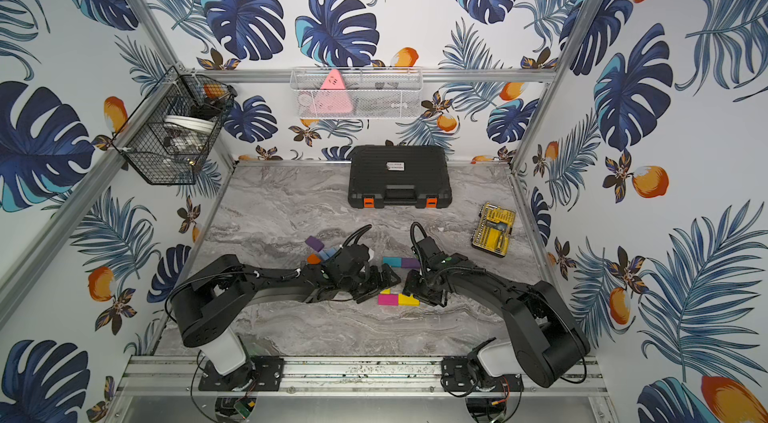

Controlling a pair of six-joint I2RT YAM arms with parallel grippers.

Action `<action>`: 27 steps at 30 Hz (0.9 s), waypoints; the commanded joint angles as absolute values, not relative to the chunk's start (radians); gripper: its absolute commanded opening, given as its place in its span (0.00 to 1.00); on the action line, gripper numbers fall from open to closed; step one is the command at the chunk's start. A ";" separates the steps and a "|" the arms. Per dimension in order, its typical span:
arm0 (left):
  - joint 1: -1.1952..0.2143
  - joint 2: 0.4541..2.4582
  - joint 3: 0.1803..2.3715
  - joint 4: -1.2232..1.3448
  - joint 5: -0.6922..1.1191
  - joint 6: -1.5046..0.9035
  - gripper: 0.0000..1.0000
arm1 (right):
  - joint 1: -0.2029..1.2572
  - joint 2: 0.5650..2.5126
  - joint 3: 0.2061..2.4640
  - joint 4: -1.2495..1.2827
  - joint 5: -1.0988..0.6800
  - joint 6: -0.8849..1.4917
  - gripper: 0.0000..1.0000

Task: Assemble the letter c with building blocks
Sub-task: Assemble the building block at the center of the board.

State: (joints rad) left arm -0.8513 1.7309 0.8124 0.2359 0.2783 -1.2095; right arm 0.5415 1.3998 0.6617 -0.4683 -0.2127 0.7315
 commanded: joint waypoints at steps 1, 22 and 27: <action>-0.853 1.736 0.813 0.199 0.268 -1.226 0.99 | 0.541 1.391 0.654 -0.507 -0.177 0.727 0.64; -0.862 1.659 0.795 0.122 0.218 -1.216 0.99 | 0.540 1.301 0.645 -0.566 -0.145 0.733 0.68; -0.877 1.681 0.809 0.139 0.229 -1.219 0.99 | 0.540 1.297 0.645 -0.575 -0.132 0.732 0.68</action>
